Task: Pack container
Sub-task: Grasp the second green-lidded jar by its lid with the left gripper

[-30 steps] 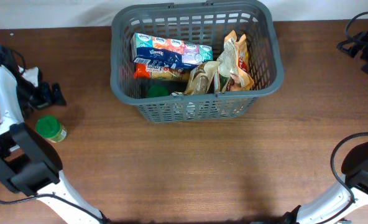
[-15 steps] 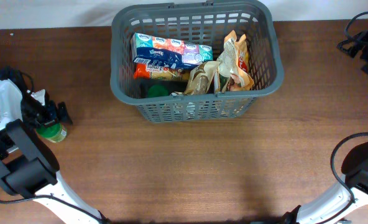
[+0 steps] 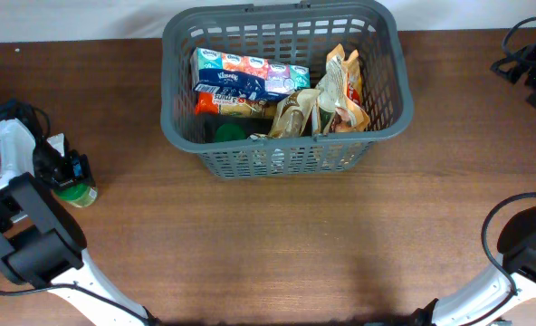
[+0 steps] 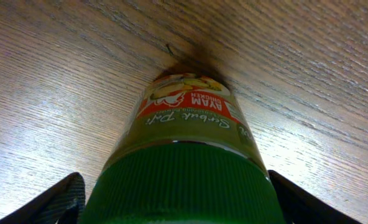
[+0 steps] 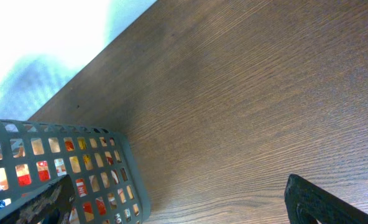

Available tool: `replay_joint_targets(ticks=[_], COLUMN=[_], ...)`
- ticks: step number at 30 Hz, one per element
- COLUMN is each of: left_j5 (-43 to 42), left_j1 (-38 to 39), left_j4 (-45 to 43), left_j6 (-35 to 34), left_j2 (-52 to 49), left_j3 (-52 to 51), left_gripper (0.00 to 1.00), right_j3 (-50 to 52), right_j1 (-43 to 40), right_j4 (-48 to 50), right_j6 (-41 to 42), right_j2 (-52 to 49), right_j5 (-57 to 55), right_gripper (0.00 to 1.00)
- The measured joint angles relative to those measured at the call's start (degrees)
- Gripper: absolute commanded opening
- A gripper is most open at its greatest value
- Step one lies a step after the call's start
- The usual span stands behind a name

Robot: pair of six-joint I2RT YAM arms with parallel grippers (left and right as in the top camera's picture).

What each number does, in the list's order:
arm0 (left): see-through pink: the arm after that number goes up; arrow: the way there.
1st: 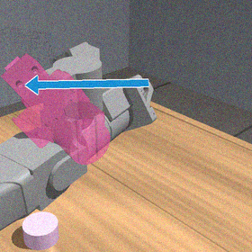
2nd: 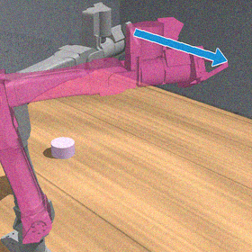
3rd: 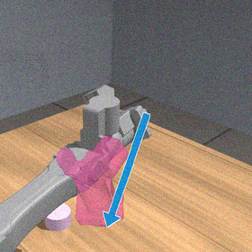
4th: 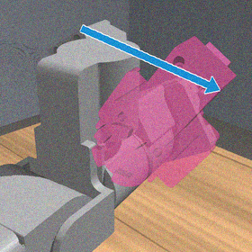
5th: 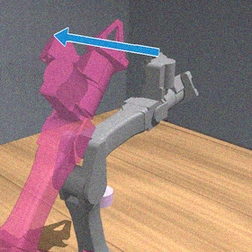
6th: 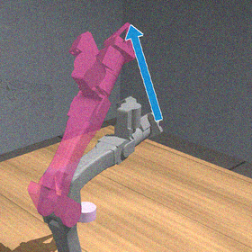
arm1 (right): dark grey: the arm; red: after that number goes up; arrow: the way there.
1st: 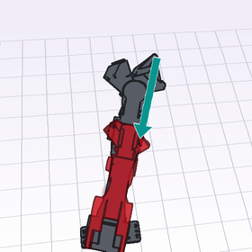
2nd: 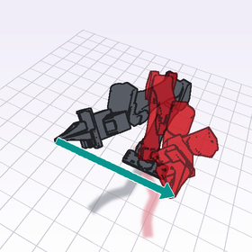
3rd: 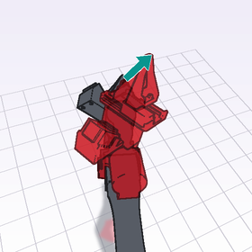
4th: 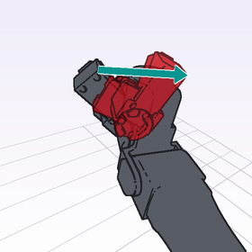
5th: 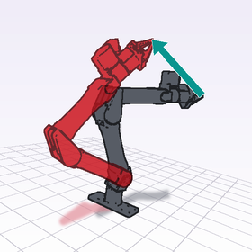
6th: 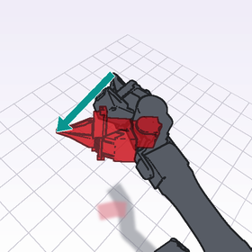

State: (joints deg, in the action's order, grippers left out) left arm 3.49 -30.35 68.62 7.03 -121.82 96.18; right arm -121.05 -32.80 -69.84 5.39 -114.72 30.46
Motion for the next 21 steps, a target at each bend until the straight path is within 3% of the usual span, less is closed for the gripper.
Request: replay_joint_targets(ticks=[21], left_j5=[-0.7], left_j1=[0.0], left_j4=[-3.9], left_j6=[1.1], left_j2=[0.0], left_j3=[-4.3], left_gripper=[0.76], right_j3=[0.0], right_j1=[0.0], right_j4=[0.0], right_j6=[0.0], right_j2=[0.0], right_j5=[0.0], right_gripper=[0.99])
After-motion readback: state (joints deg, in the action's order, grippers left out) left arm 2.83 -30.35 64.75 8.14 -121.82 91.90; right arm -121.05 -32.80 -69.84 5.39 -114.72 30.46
